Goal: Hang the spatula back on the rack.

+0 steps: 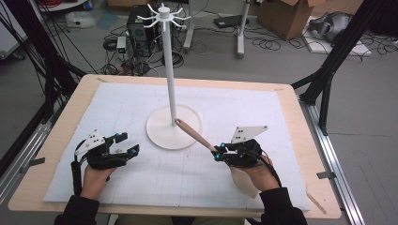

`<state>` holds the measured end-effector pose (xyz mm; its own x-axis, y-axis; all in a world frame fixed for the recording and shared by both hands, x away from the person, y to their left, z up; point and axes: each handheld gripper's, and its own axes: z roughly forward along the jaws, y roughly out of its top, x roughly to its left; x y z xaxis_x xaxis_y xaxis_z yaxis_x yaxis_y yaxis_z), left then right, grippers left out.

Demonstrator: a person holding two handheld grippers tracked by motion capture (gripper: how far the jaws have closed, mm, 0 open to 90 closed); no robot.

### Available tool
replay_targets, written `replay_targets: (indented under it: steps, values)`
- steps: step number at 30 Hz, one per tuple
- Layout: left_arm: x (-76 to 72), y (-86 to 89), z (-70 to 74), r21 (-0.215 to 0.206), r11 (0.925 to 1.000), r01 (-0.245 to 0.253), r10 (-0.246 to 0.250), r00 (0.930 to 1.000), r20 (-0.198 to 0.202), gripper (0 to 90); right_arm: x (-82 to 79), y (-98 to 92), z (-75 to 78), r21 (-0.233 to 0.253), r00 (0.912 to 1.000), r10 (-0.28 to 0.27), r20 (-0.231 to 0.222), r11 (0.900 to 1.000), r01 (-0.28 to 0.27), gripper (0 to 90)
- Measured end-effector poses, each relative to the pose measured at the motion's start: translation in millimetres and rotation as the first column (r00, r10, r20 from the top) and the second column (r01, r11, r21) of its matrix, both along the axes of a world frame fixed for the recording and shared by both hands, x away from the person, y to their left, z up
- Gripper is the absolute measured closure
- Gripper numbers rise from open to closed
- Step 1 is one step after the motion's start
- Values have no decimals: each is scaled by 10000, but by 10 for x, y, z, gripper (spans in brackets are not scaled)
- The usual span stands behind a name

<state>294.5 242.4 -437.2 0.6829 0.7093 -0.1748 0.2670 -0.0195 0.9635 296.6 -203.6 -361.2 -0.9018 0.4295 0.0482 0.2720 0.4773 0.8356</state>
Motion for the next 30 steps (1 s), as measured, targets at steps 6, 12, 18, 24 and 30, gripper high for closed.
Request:
replay_targets:
  steps: [6,12,18,24,30]
  values:
    - [-3,2,-2,-57,10000,-22,22,10000,-30,232,42,-73,196,1261,9983,-167,558,9920,96,788]
    - [1,-10,-12,-20,10000,50,-50,10000,-64,232,139,-86,364,2252,9945,-251,1016,9743,16,787]
    - [6,-14,-20,-50,10000,51,-51,10000,-84,232,236,-58,595,2982,9867,-363,1586,9544,-129,787]
    - [4,-12,-18,-66,9999,92,-93,9999,-86,232,375,-12,823,3426,9803,-423,1929,9391,-269,787]
    - [6,-8,-19,-82,9999,128,-129,9999,-91,232,497,53,996,3722,9769,-315,2112,9268,-506,787]
